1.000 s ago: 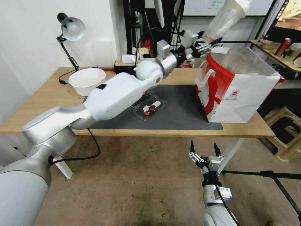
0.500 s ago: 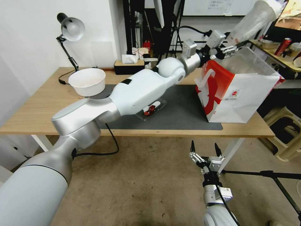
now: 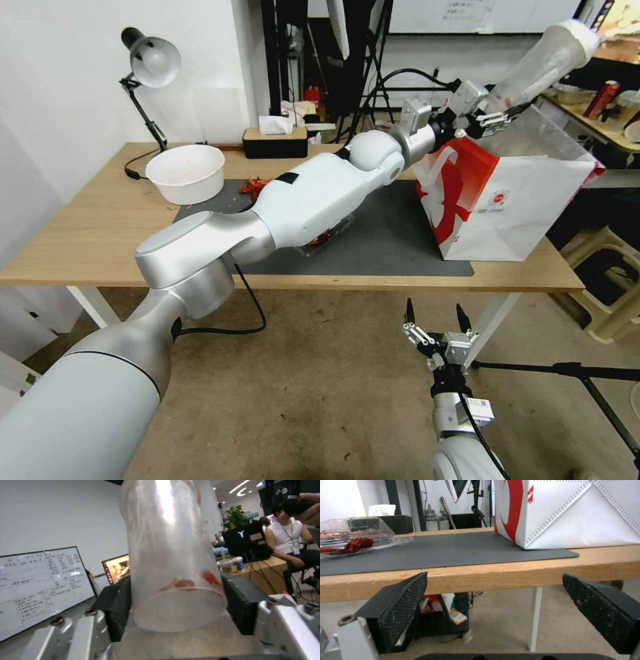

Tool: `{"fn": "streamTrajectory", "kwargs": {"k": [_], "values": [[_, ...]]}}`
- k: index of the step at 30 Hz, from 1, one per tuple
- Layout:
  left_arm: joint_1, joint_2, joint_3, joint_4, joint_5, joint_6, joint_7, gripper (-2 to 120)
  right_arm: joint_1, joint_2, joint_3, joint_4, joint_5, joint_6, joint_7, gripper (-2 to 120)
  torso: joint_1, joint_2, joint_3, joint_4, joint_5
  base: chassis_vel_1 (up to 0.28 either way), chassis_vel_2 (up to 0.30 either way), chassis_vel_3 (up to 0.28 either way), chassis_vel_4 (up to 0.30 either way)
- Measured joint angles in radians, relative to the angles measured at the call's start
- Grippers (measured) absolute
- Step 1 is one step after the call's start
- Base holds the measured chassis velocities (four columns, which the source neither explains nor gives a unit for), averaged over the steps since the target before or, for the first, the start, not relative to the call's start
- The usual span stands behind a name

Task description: Pick up the trash from the table and place it into the takeout bag.

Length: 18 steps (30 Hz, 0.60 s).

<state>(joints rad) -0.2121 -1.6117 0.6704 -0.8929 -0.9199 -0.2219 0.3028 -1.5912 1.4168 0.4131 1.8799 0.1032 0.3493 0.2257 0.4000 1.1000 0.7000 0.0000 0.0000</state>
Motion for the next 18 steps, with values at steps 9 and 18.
{"fn": "streamTrajectory", "kwargs": {"k": [9, 18], "values": [[0.003, 0.002, -0.008, -0.010, -0.003, 0.004, -0.011, 97, 0.000, 0.001, 0.000, 0.000, 0.000, 0.001, 0.000, 100, 0.000, 0.000, 0.000, 0.0000, -0.0001, 0.000, 0.000, 0.000, 0.000], [0.006, 0.017, -0.016, -0.036, -0.006, 0.005, -0.033, 100, -0.005, 0.001, 0.002, 0.003, 0.000, 0.003, 0.000, 100, 0.000, 0.000, 0.000, -0.0002, 0.0000, 0.000, 0.000, 0.000, 0.000]]}}
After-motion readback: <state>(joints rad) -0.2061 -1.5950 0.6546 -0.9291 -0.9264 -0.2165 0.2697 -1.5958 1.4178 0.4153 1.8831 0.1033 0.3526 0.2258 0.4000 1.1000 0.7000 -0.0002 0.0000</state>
